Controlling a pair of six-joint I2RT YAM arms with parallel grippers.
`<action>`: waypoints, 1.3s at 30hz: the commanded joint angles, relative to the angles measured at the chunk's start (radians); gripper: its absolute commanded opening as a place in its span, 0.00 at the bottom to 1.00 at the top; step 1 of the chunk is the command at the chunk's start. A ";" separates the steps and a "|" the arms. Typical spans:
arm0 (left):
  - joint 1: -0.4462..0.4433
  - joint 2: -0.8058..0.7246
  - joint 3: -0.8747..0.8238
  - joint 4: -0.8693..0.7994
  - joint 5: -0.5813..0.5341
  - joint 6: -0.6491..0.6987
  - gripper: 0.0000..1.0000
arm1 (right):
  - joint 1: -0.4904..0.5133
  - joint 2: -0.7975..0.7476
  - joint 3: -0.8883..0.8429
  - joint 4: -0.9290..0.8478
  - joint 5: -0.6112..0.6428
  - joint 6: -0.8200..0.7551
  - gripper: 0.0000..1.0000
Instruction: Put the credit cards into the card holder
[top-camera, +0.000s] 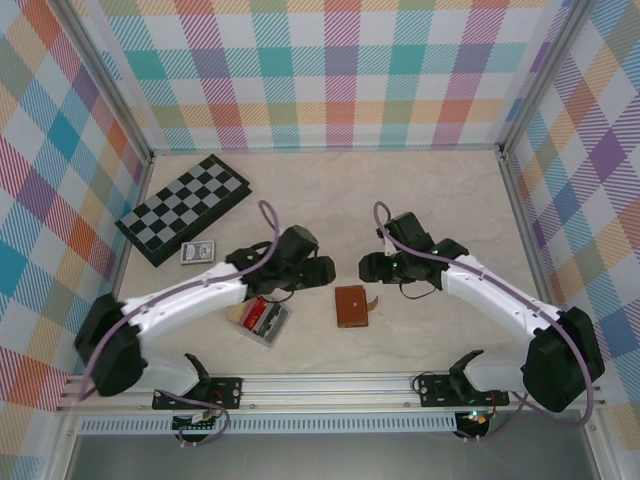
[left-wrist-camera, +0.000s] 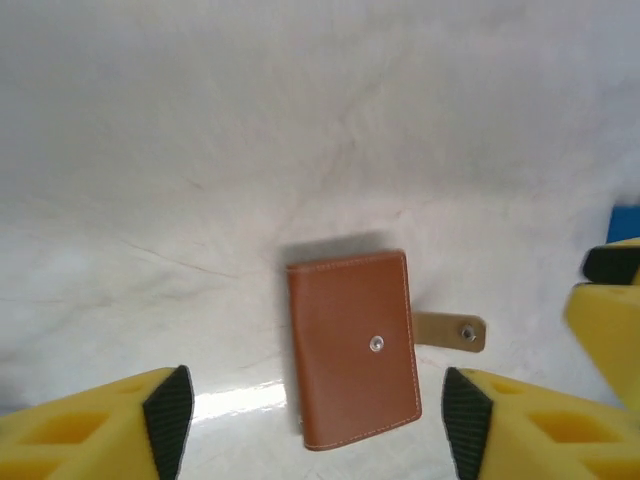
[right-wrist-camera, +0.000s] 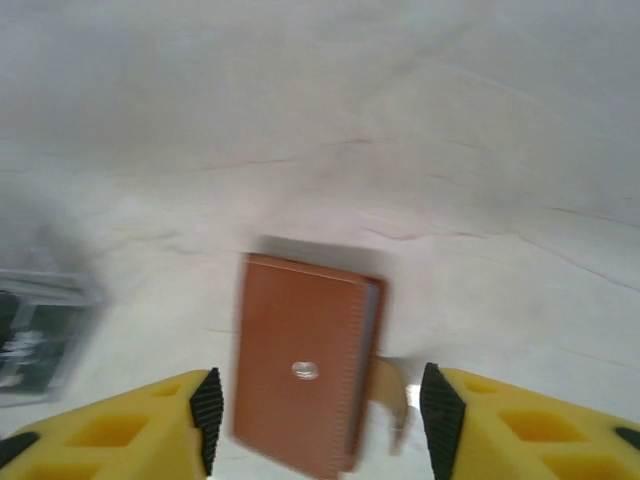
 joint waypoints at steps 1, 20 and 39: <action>0.009 -0.172 -0.017 -0.265 -0.262 -0.117 0.80 | 0.006 0.063 0.063 0.074 -0.281 -0.060 0.65; 0.013 -0.918 -0.566 -0.348 -0.155 -0.606 0.99 | 0.200 0.570 0.408 0.114 -0.427 -0.073 0.81; 0.087 -0.591 -0.663 0.152 -0.004 -0.544 0.97 | 0.172 0.626 0.388 0.124 -0.403 -0.002 0.61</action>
